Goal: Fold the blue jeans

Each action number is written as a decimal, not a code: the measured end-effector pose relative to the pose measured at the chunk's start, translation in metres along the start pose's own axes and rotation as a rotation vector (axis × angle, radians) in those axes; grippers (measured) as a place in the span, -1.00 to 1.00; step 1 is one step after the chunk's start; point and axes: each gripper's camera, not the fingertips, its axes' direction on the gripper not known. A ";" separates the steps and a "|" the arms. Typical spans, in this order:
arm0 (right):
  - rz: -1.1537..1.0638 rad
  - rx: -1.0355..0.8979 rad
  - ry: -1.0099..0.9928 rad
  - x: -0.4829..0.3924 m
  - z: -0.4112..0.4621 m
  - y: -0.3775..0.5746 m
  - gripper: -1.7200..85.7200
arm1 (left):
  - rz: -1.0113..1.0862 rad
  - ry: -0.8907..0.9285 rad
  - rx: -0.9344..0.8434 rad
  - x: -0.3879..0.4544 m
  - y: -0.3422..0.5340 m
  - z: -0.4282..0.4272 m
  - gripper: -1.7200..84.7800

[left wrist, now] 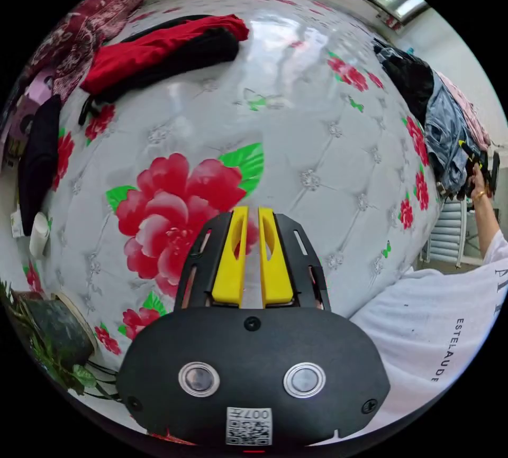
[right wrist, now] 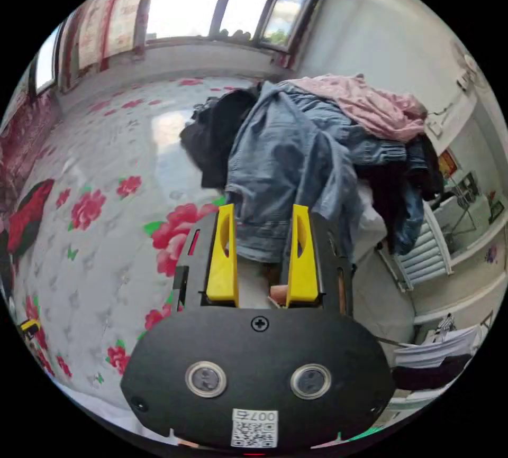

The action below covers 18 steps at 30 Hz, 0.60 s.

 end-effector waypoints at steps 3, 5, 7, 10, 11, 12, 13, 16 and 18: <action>0.141 -0.077 0.004 0.056 0.019 -0.010 -0.70 | 0.066 0.009 -0.019 0.027 -0.003 0.002 -0.87; 0.192 -0.253 -0.062 0.076 0.058 -0.008 -0.74 | 0.101 0.034 -0.032 0.043 -0.001 0.004 -0.88; 0.248 -0.411 -0.110 0.082 0.086 0.000 -0.79 | 0.120 0.035 -0.038 0.051 0.002 0.003 -0.88; 0.230 -0.341 -0.386 0.068 0.069 0.006 -0.87 | 0.132 0.016 -0.026 0.056 0.013 -0.006 -0.88; 0.156 -0.277 -0.526 0.054 0.049 0.006 -0.90 | 0.128 0.015 -0.012 0.055 0.019 -0.011 -0.88; 0.109 -0.247 -0.593 0.045 0.038 0.007 -0.91 | 0.126 0.018 -0.006 0.054 0.022 -0.014 -0.88; 0.018 -0.203 -0.697 0.024 0.013 0.010 -0.93 | 0.122 0.023 0.007 0.051 0.028 -0.019 -0.87; -0.179 -0.098 -0.902 -0.029 -0.054 0.024 -0.95 | 0.124 0.041 0.042 0.047 0.044 -0.032 -0.86; -0.268 -0.054 -1.041 -0.060 -0.090 0.034 -0.96 | 0.131 0.063 0.078 0.046 0.055 -0.043 -0.85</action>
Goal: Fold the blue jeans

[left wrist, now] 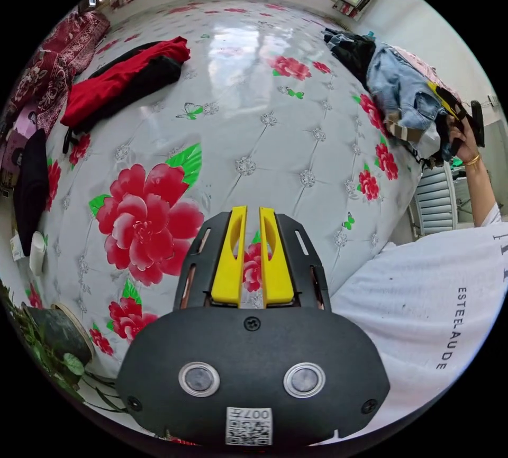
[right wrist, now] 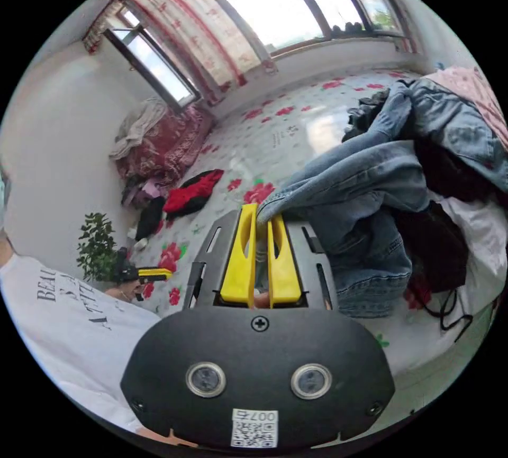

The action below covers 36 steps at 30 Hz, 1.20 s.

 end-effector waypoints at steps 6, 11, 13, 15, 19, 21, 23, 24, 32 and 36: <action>-0.433 -0.250 -0.248 -0.182 0.093 0.028 -0.96 | -0.011 -0.007 0.144 0.002 0.046 -0.051 -0.81; -0.689 -0.521 -0.723 -0.329 0.187 0.092 -0.91 | -0.138 -0.095 0.229 -0.024 0.113 -0.091 -0.80; -0.710 -0.599 -0.710 -0.351 0.210 0.105 -0.88 | -0.202 -0.165 0.211 -0.039 0.135 -0.095 -0.81; -0.681 -0.560 -0.631 -0.345 0.217 0.105 -0.84 | -0.285 -0.210 0.177 -0.054 0.154 -0.096 -0.83; -0.495 -0.448 -0.215 -0.269 0.215 0.082 -0.75 | -0.349 -0.246 0.232 -0.065 0.184 -0.117 -0.83; -0.402 -0.383 0.026 -0.223 0.208 0.070 -0.72 | -0.341 -0.231 0.282 -0.062 0.186 -0.128 -0.82; -0.300 -0.355 0.258 -0.169 0.202 0.051 -0.68 | -0.324 -0.198 0.337 -0.057 0.180 -0.140 -0.81; -0.283 -0.357 0.303 -0.158 0.202 0.045 -0.66 | -0.314 -0.189 0.346 -0.056 0.176 -0.141 -0.81; -0.275 -0.475 0.441 -0.098 0.281 -0.037 -0.53 | -0.210 -0.237 0.019 -0.052 0.099 -0.048 -0.63; -0.249 -0.660 0.396 -0.074 0.343 -0.046 -0.54 | -0.281 -0.207 -0.101 -0.069 0.071 -0.019 -0.86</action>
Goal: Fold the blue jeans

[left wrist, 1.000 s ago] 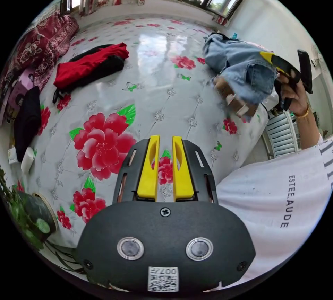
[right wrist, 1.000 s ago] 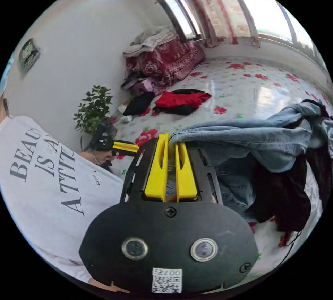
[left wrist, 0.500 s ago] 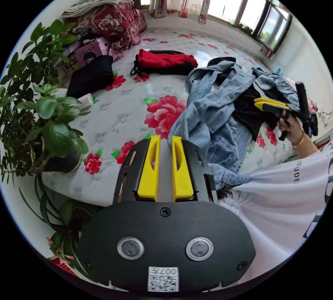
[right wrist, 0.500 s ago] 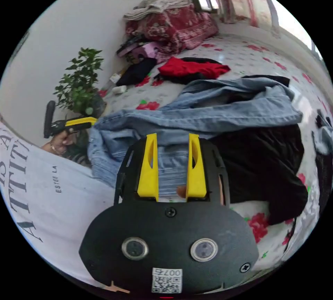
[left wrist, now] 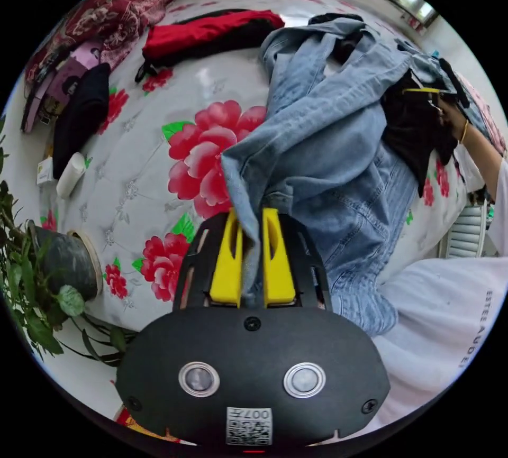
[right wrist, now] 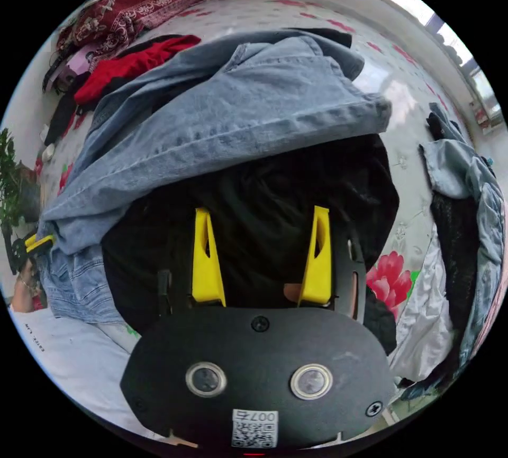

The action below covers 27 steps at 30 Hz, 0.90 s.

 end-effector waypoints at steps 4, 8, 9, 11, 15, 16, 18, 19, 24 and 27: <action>0.010 0.020 -0.050 0.037 -0.027 -0.014 -0.70 | -0.077 0.053 0.249 -0.016 -0.017 -0.089 -0.96; 0.161 0.163 0.122 0.141 -0.141 0.010 -0.75 | -0.090 0.005 0.648 -0.021 0.009 -0.233 -0.98; 0.188 0.197 0.187 0.158 -0.165 0.019 -0.75 | -0.080 -0.006 0.696 -0.020 0.016 -0.248 -0.98; 0.393 0.354 0.446 0.225 -0.269 0.070 -0.75 | -0.013 -0.074 0.810 -0.006 0.038 -0.286 -0.97; 0.800 0.489 0.692 0.289 -0.367 0.154 -0.69 | 0.091 -0.162 0.755 0.020 0.042 -0.268 -0.96; 0.888 0.421 0.715 0.302 -0.375 0.170 -0.67 | 0.115 -0.125 0.661 0.026 0.034 -0.243 -0.95; 0.910 0.380 0.692 0.302 -0.372 0.189 -0.64 | 0.104 -0.119 0.513 0.033 0.025 -0.196 -0.92; 0.863 0.429 0.660 0.287 -0.361 0.200 -0.63 | 0.072 -0.123 0.410 0.033 0.024 -0.162 -0.90; 0.504 0.586 0.295 0.189 -0.253 0.215 -0.65 | -0.088 -0.096 0.204 0.012 0.053 -0.089 -0.83; 0.366 0.490 -0.048 0.137 -0.164 0.193 -0.66 | -0.143 -0.038 0.246 -0.006 0.075 -0.094 -0.81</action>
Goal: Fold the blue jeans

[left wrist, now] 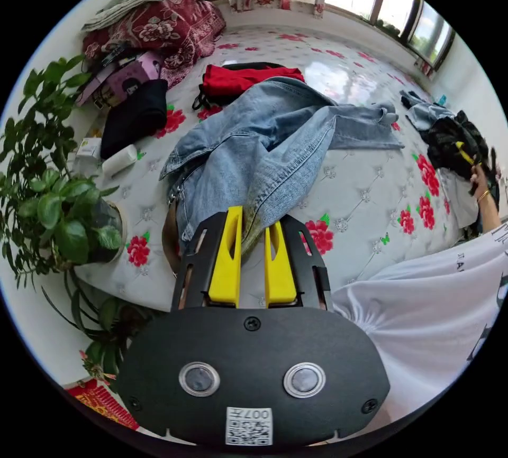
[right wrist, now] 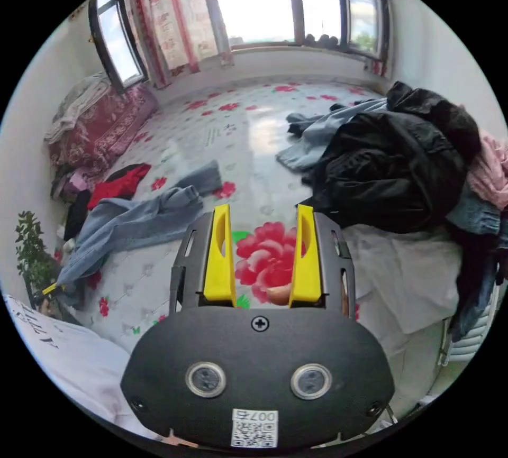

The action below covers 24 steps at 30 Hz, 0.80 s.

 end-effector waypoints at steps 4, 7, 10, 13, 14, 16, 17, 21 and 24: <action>-0.095 -0.153 -0.150 -0.059 0.088 0.006 -0.67 | -0.057 0.121 0.034 -0.023 0.019 -0.008 -0.78; -0.184 -0.219 -0.117 -0.089 0.126 -0.016 -0.68 | -0.038 0.125 0.022 -0.022 0.036 -0.010 -0.77; -0.194 -0.297 -0.096 -0.099 0.164 -0.036 -0.69 | -0.113 0.122 0.016 -0.036 0.053 -0.008 -0.78; -0.149 -0.360 -0.035 -0.105 0.191 -0.045 -0.74 | -0.220 0.141 0.031 -0.056 0.063 -0.005 -0.76; -0.167 -0.342 0.030 -0.111 0.190 -0.043 -0.79 | -0.262 0.159 0.040 -0.063 0.066 -0.004 -0.74; -0.202 -0.373 0.122 -0.119 0.191 -0.043 -0.86 | -0.320 0.181 0.056 -0.073 0.071 -0.004 -0.71; -0.239 -0.370 0.122 -0.122 0.184 -0.043 -0.90 | -0.350 0.202 0.080 -0.080 0.077 -0.004 -0.70; -0.248 -0.263 -0.091 -0.102 0.117 -0.046 -0.95 | -0.423 0.145 0.047 -0.089 0.082 0.008 -0.72; -0.158 -0.039 -0.175 -0.061 0.020 -0.041 -0.96 | -0.477 0.155 0.108 -0.099 0.087 0.007 -0.78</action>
